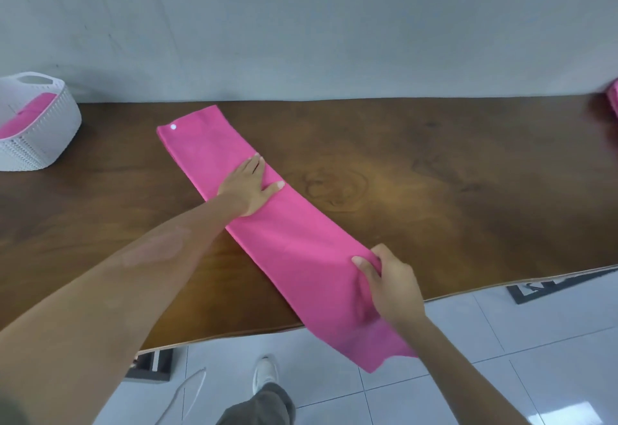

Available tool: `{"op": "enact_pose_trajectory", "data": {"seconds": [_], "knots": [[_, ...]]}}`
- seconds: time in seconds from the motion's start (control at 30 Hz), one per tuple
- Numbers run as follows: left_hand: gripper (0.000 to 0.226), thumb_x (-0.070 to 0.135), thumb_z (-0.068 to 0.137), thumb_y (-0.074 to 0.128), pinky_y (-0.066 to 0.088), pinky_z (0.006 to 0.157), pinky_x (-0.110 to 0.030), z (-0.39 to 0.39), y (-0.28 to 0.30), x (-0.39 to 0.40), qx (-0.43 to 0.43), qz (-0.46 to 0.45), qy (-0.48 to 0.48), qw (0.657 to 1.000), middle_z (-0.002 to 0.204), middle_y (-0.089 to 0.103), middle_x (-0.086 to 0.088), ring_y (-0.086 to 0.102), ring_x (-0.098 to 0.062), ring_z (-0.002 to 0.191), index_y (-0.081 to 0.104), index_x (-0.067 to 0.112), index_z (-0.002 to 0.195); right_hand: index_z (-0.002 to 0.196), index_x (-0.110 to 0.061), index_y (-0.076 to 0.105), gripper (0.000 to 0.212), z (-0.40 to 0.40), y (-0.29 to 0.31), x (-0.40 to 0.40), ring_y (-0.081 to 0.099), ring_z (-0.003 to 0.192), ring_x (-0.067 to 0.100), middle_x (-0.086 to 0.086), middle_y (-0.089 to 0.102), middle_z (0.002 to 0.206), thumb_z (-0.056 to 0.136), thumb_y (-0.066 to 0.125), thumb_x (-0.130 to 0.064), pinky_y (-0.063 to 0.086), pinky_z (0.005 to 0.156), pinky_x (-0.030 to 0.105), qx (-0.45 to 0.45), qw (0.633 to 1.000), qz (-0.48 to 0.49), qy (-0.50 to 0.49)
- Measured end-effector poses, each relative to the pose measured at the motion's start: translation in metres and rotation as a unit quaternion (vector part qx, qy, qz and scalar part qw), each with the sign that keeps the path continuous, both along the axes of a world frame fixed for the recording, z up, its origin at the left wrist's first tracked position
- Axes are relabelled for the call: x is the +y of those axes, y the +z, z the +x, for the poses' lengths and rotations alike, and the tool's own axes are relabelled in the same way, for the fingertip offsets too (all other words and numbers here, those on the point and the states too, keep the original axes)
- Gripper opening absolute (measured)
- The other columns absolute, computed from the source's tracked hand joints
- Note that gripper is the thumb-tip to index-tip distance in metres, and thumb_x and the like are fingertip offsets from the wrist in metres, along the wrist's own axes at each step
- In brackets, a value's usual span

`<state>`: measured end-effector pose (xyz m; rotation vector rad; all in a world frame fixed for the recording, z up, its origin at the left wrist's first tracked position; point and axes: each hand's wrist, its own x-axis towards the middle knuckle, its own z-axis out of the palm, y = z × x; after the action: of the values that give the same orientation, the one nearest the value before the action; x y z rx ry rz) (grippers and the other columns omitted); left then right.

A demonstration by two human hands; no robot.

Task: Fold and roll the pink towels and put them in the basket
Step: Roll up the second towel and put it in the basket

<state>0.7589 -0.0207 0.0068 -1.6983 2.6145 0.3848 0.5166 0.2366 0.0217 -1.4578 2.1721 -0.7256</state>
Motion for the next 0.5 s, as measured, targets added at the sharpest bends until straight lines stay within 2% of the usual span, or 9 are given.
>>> {"op": "enact_pose_trajectory", "data": {"seconds": [0.07,0.17,0.23,0.33,0.5], "knots": [[0.090,0.073,0.095,0.013,0.004,0.126,-0.041,0.006,-0.001,-0.005,-0.019,-0.010,-0.005,1.000,0.168,-0.004,-0.003,-0.003,-0.021,0.155,-0.001,0.012,0.160,0.072,-0.022,0.046,0.039,-0.025,-0.001,-0.016,0.052,0.062,0.016,-0.007,0.051,0.060,0.093,0.063,-0.050,0.042,0.061,0.037,-0.005,1.000,0.007,0.011],[0.088,0.074,0.093,0.006,0.002,0.125,-0.045,0.004,-0.009,-0.008,-0.038,-0.034,0.021,0.998,0.168,-0.008,0.002,-0.007,-0.023,0.154,-0.005,0.018,0.160,0.068,-0.020,0.056,0.040,-0.060,0.003,-0.046,0.055,0.062,0.012,-0.004,0.057,0.061,0.085,0.072,-0.053,0.039,0.058,0.027,0.007,1.000,0.027,0.009],[0.088,0.074,0.093,0.004,0.001,0.125,-0.046,-0.004,-0.012,-0.014,-0.038,-0.045,0.050,0.997,0.167,-0.008,0.004,-0.007,-0.023,0.154,-0.006,0.019,0.160,0.067,-0.019,0.059,0.042,-0.079,0.008,-0.070,0.057,0.065,0.014,-0.004,0.060,0.063,0.081,0.075,-0.056,0.044,0.061,0.029,0.019,0.999,0.050,0.006],[0.089,0.075,0.092,0.003,0.003,0.124,-0.048,-0.014,-0.014,-0.026,-0.035,-0.052,0.088,0.994,0.168,-0.006,0.002,-0.005,-0.025,0.154,-0.004,0.018,0.160,0.071,-0.018,0.062,0.050,-0.101,0.012,-0.110,0.061,0.071,0.017,-0.002,0.064,0.070,0.077,0.073,-0.066,0.052,0.068,0.038,0.058,0.991,0.116,0.029],[0.090,0.074,0.093,0.003,0.004,0.124,-0.050,-0.031,-0.016,-0.046,-0.029,-0.059,0.152,0.986,0.168,-0.002,-0.001,-0.002,-0.028,0.154,-0.001,0.015,0.160,0.071,-0.024,0.058,0.055,-0.136,0.024,-0.173,0.061,0.075,0.020,-0.005,0.063,0.076,0.076,0.061,-0.079,0.052,0.072,0.037,0.178,0.973,0.138,0.058]]}}
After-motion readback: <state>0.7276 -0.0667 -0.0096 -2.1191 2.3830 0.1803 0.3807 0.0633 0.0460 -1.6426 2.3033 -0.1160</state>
